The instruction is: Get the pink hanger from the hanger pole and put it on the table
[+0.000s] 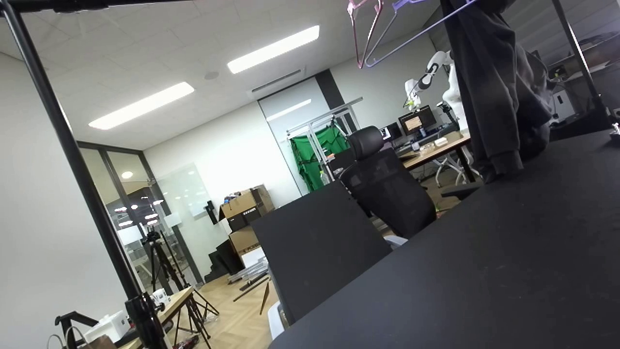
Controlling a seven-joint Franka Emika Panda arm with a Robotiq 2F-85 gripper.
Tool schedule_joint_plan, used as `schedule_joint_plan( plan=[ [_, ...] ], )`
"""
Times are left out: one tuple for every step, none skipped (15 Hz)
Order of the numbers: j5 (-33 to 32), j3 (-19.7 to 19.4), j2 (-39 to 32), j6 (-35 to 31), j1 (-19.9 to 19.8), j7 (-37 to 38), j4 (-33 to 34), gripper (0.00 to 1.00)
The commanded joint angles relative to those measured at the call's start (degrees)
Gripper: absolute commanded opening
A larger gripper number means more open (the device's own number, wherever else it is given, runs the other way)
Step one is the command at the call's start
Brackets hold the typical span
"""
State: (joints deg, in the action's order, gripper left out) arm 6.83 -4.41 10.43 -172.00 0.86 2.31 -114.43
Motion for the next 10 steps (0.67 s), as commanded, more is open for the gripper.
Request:
schedule_joint_plan(
  plan=[
    [-6.98,4.0,-7.48,4.26,-3.85,9.92,11.15,1.0],
    [-9.47,4.6,-8.86,5.35,-4.1,12.34,13.16,1.0],
    [-11.0,4.81,-10.1,6.61,-3.76,13.74,15.11,1.0],
    [-10.67,4.88,-10.87,9.5,-2.85,12.86,16.77,1.0],
    [-5.07,5.09,-10.93,14.09,-1.1,7.81,17.93,1.0],
    [-8.04,4.56,-9.03,8.26,-2.49,9.67,12.8,1.0],
    [-6.36,4.62,-9.72,10.71,-1.65,8.41,14.31,1.0],
    [-5.77,4.83,-10.09,11.85,-1.16,8.12,15.23,1.0],
    [-5.47,5.01,-10.22,12.35,-0.89,7.98,15.73,1.0],
    [-5.46,5.05,-10.22,12.47,-0.85,7.96,15.86,1.0]
  ],
)
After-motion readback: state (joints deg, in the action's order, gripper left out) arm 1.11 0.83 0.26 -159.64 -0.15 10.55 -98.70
